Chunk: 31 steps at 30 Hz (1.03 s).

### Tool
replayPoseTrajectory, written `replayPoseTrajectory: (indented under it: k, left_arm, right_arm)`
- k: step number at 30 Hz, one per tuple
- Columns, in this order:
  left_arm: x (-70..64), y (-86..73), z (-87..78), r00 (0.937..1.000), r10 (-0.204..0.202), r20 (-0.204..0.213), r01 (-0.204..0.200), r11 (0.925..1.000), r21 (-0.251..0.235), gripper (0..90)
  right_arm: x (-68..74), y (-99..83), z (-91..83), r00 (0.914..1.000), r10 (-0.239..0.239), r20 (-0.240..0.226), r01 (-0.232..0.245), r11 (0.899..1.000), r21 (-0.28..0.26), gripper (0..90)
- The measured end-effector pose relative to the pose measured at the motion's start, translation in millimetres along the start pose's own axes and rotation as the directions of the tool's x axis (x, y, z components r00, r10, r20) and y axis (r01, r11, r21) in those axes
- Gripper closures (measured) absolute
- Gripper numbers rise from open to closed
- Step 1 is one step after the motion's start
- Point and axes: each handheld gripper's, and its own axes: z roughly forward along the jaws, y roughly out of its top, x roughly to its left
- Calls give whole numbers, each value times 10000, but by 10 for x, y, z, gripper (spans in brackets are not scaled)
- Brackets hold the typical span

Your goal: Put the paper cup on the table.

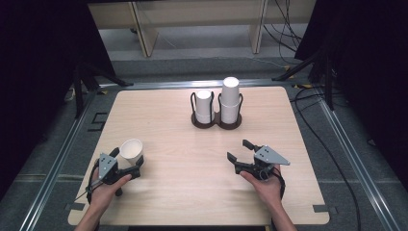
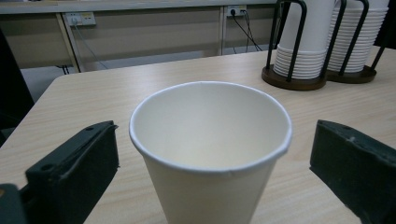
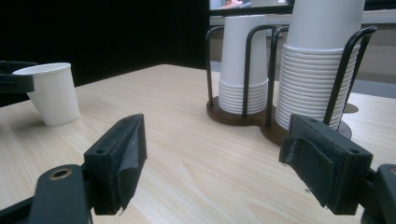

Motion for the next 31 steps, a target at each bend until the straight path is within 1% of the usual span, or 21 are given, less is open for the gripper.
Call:
replayPoseTrajectory:
  k: [2, 3, 4, 5, 6, 9, 10, 11, 12, 13, 15, 16, 19, 20, 21, 22, 23, 24, 27, 28, 31]
  left_arm:
    - [3, -2, -42, 10000, 84, -27, -84, 9999, 60, 0]
    - [7, -10, -65, 10000, 99, -4, -99, 9999, -29, 0]
    - [13, -21, -89, 9999, 118, -23, -118, 9999, -121, 0]
    - [17, -25, -134, 9998, 137, -132, -136, 9999, 29, 0]
    - [25, -43, -148, 9998, 140, -171, -143, 9998, -165, 0]
    - [41, -91, -217, 9996, 144, -256, -148, 9998, -163, 0]
    - [45, -104, -248, 9994, 192, -281, -192, 9998, -31, 0]
    - [48, -140, -253, 9993, 146, -342, -153, 9997, -193, 0]
    - [44, -154, -262, 9990, 74, -434, -81, 9999, -139, 0]
    - [29, -159, -261, 9988, -16, -497, 4, 9997, -227, 0]
    - [29, -158, -266, 9988, 102, -477, -112, 9997, -205, 0]
    - [23, -151, -273, 9985, 221, -492, -225, 9997, -62, 0]
    - [27, -153, -259, 9988, 204, -454, -211, 9997, -145, 0]
    - [27, -152, -264, 9987, 197, -480, -202, 9997, -107, 1]
    - [17, -157, -261, 9987, 120, -495, -130, 9997, -207, 1]
    - [13, -152, -266, 9986, 232, -465, -240, 9996, -159, 2]
    - [4, -157, -255, 9984, 250, -511, -264, 9993, -268, 4]
    - [-1, -156, -251, 9981, 301, -539, -315, 9992, -256, 8]
    - [-2, -145, -265, 9979, 314, -567, -314, 9995, 13, 9]
    - [1, -154, -246, 9983, 246, -532, -258, 9994, -222, 10]
    - [-6, -156, -242, 9981, 159, -588, -173, 9996, -239, 10]
  right_arm:
    - [1, -3, -3, 10000, 58, 40, -58, 10000, 26, 215]
    - [-3, 0, -22, 9998, 25, 180, -28, 9999, 158, 215]
    - [-9, -5, -11, 9999, 78, 63, -78, 10000, -32, 215]
    - [-19, -3, -20, 10000, 40, 85, -40, 10000, 16, 215]
    - [-34, -8, -20, 9999, 4, 102, -3, 10000, -74, 215]
    - [-40, -13, -34, 9998, 47, 191, -46, 10000, -28, 215]
    - [-65, -20, -27, 9993, -265, 258, 268, 9996, -109, 215]
    - [-55, -40, -33, 9997, 37, 239, -37, 10000, 11, 215]
    - [-58, -49, -24, 9995, -8, 313, 12, 9999, -122, 215]
    - [-59, -52, -23, 9998, -13, 213, 15, 9999, -107, 215]
    - [-60, -56, -25, 9998, -61, 205, 62, 10000, -50, 215]
    - [-51, -61, -26, 9999, 87, 95, -87, 9999, -51, 215]
    - [-65, -66, -28, 9995, -114, 298, 115, 9999, -44, 215]
    - [-62, -82, -21, 9998, 73, 205, -72, 10000, -69, 215]
    - [-62, -82, -21, 9998, 73, 205, -72, 10000, -69, 215]
    - [-73, -90, -9, 9998, -63, 196, 67, 9998, -196, 215]
    - [-61, -96, -21, 9995, 66, 315, -67, 10000, 23, 215]
    - [-59, -116, -11, 9998, 119, 169, -119, 9999, 24, 215]
    - [-55, -133, -1, 9998, 77, 156, -77, 10000, -4, 215]
    - [-50, -134, -4, 9998, 115, 137, -116, 9999, 76, 215]
    - [-43, -148, 7, 9997, 176, 196, -176, 9998, 11, 215]
